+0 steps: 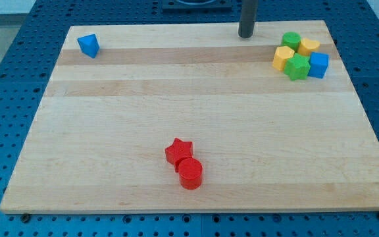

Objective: Separate the yellow heart and the green circle

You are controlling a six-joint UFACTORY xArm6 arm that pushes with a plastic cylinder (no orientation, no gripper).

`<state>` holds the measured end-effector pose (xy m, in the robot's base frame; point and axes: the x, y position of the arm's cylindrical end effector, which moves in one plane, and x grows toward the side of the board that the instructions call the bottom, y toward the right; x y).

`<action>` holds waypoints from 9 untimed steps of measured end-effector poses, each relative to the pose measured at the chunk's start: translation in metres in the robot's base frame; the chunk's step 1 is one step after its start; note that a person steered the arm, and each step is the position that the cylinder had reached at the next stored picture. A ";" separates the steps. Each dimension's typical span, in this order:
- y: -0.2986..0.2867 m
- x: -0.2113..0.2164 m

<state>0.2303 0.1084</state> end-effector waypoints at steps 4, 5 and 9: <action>0.058 -0.037; 0.138 -0.026; 0.121 0.039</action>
<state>0.2693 0.2293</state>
